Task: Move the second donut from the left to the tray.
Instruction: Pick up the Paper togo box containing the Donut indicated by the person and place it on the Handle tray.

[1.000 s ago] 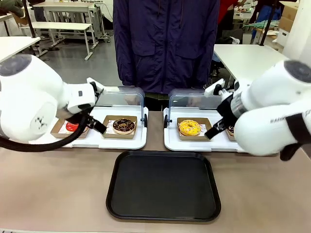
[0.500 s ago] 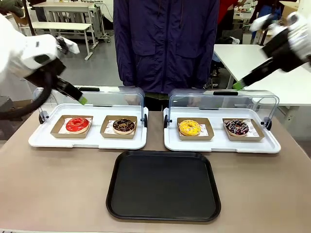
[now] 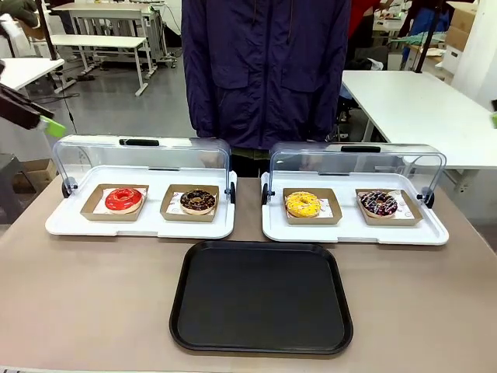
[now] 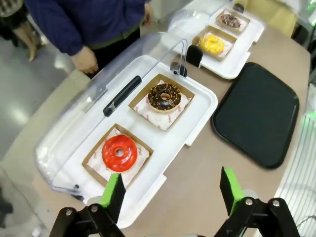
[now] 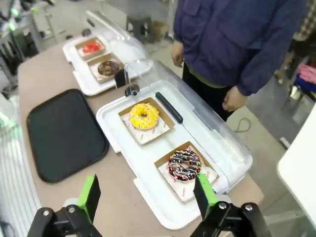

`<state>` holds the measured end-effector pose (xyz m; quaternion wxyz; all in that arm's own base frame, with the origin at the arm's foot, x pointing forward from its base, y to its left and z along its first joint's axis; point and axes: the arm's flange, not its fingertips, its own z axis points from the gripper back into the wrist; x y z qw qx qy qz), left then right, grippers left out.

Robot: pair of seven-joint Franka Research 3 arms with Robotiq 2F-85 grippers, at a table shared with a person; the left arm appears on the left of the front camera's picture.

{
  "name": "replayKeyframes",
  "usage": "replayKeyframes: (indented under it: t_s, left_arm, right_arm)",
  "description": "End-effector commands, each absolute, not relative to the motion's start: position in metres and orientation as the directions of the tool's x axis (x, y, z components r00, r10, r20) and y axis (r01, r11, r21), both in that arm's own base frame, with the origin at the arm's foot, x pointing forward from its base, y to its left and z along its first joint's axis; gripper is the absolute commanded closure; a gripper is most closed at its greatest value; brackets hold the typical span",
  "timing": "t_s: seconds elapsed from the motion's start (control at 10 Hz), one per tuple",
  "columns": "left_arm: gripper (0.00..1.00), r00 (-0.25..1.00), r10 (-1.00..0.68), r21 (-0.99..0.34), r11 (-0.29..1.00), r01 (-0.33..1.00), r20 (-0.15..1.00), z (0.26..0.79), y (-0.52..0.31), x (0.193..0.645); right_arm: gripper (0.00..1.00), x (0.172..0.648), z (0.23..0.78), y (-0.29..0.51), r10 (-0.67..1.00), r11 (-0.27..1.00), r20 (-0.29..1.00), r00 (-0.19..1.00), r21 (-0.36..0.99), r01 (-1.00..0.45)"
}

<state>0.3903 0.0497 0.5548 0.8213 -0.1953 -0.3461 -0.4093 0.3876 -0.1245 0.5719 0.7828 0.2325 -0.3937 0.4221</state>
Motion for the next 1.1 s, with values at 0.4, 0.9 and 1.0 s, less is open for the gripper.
replayKeyframes:
  t_s: [0.4, 0.9, 1.0]
  left_arm:
    - [0.00, 0.329, -0.525, -0.029, 0.499, 0.866, 0.785, 0.543, 0.100, 0.418]
    - [0.00, 0.276, -0.549, 0.028, 0.481, 0.876, 0.789, 0.534, 0.107, 0.419]
    - [0.00, 0.275, -0.544, 0.048, 0.505, 0.862, 0.793, 0.532, 0.107, 0.418]
  right_arm:
    - [0.00, 0.384, 0.542, -0.162, 0.420, 0.473, 0.872, 0.252, 0.027, -0.880]
    - [0.00, 0.385, 0.547, -0.166, 0.338, 0.544, 0.884, 0.323, 0.096, -0.833]
    - [0.00, 0.389, 0.546, -0.169, 0.268, 0.603, 0.882, 0.388, 0.160, -0.781]
